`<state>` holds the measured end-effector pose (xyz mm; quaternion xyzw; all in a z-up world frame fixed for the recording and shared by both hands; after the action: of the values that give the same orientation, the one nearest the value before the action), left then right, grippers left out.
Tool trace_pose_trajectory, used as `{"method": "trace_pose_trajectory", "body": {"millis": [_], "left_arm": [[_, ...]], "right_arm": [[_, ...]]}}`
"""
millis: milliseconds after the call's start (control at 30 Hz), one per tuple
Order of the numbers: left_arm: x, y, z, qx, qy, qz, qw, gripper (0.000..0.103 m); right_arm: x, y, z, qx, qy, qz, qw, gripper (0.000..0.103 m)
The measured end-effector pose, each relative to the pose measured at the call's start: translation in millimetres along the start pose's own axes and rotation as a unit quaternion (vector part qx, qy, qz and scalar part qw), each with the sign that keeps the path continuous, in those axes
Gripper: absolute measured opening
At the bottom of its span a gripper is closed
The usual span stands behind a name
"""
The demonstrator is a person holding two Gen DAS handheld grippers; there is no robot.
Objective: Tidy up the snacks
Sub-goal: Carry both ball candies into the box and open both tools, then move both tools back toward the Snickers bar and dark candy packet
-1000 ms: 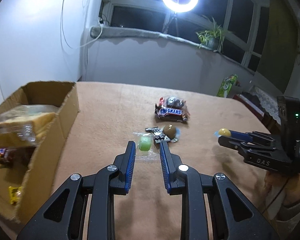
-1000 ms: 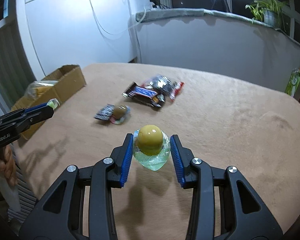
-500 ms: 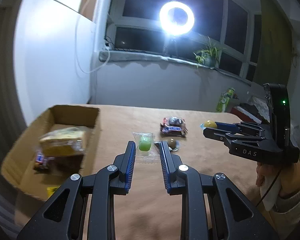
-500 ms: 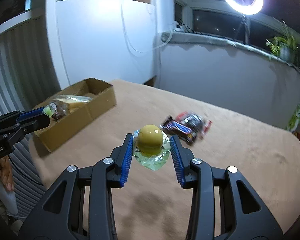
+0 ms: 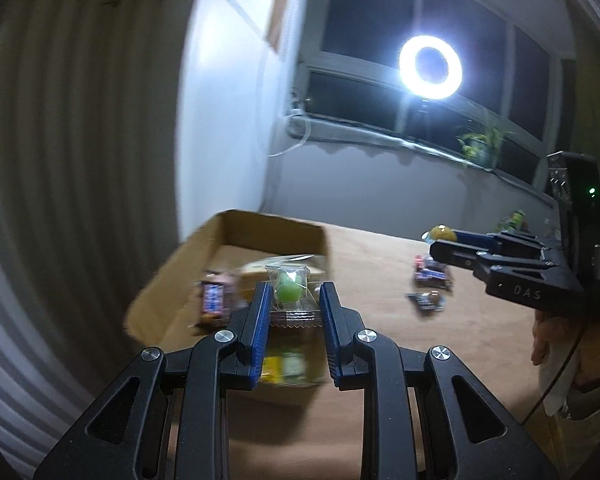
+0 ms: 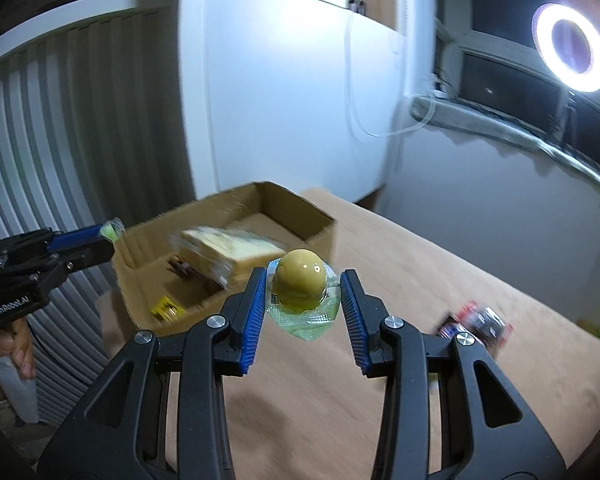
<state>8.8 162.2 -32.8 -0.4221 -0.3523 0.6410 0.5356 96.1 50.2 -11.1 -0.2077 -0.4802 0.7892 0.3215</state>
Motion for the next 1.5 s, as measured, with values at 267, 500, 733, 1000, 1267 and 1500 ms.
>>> {"method": "trace_pose_trajectory", "body": {"millis": [267,500,733,1000,1267,1500], "left_arm": [[36,3,-12,0.013,-0.022,0.02,0.9995,0.023],[49,8,-46,0.043,-0.018,0.017,0.9988,0.024],[62,22,-49,0.048,-0.041,0.023,0.9977,0.077],[73,21,-23,0.033,-0.065,0.032,0.9968,0.077],[77,15,-9,0.023,-0.085,0.031,0.9956,0.077],[65,11,0,0.018,-0.086,0.02,0.996,0.078]], "right_arm": [[28,-40,-42,-0.006,-0.024,0.034,0.999,0.039],[36,-62,-114,0.024,-0.05,0.054,0.997,0.04],[22,-41,-100,0.003,-0.004,0.043,0.999,0.074],[1,-20,-48,-0.025,0.032,0.01,0.999,0.074],[-5,-3,-28,-0.024,0.045,0.003,0.999,0.074],[-13,8,-13,-0.026,0.052,-0.007,0.998,0.074]]}}
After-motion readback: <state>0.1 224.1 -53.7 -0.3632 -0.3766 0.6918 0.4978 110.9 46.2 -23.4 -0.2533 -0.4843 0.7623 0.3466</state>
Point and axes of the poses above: each gripper's, at about its wrist camera, not at the fingertips, and z roughly against the way its jaws point, x to its left, y to its underside, the point moved 6 cm from there along -z, roughly the way its jaws point, and after that the axes turned 4 degrees about -x, right-handed, at the moved point
